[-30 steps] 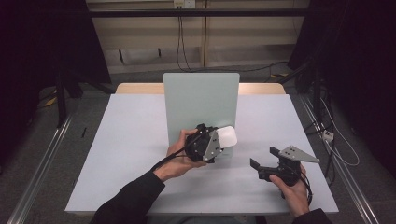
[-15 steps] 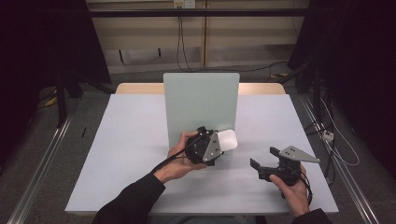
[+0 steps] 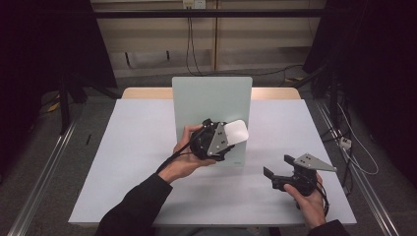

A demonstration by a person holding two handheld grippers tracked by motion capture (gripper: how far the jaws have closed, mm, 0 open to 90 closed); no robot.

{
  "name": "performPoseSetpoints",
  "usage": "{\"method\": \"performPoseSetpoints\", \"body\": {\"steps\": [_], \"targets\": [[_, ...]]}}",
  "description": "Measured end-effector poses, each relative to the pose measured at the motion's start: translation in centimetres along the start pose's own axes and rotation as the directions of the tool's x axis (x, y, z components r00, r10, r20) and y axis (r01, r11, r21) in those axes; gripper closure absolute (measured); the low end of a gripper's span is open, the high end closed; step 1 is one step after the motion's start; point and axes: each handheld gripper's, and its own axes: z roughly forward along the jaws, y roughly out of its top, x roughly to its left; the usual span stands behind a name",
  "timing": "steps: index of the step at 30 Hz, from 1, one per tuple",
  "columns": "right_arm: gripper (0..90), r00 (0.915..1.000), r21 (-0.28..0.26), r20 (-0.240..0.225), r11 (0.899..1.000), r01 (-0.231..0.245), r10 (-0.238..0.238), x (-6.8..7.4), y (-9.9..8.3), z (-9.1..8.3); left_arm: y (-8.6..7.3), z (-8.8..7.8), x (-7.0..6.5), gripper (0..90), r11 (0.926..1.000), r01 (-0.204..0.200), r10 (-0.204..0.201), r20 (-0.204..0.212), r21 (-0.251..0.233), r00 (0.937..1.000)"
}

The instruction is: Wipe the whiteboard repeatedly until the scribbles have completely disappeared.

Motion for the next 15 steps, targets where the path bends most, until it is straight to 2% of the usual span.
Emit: {"method": "performPoseSetpoints", "body": {"steps": [5, 10, 13, 15], "targets": [[7.7, 1.0000, 0.003, 0.001, 1.000, -0.001, 0.001, 0.0, 0.0, 0.0, -0.6, 0.8, -1.5, 31.1, 0.9991, -0.032, 0.031, 0.039, 0.028, 0.9988], [7.7, 1.0000, 0.002, 0.001, 1.000, 0.000, 0.000, 0.0, 0.0, 0.0, -1.2, 1.0, -2.3, 31.1, 0.9994, -0.019, 0.017, 0.058, 0.030, 0.9982], [7.7, 1.0000, 0.001, 0.000, 1.000, 0.000, 0.000, 0.0, 0.0, 0.0, -1.5, 1.3, -2.8, 31.1, 0.9982, -0.039, 0.035, 0.074, 0.046, 0.9966], [7.7, 1.0000, 0.002, 0.000, 1.000, 0.000, 0.000, 0.0, 0.0, 0.0, -1.7, 1.4, -3.1, 31.1, 0.9988, -0.024, 0.020, 0.082, 0.043, 0.9965]]}}
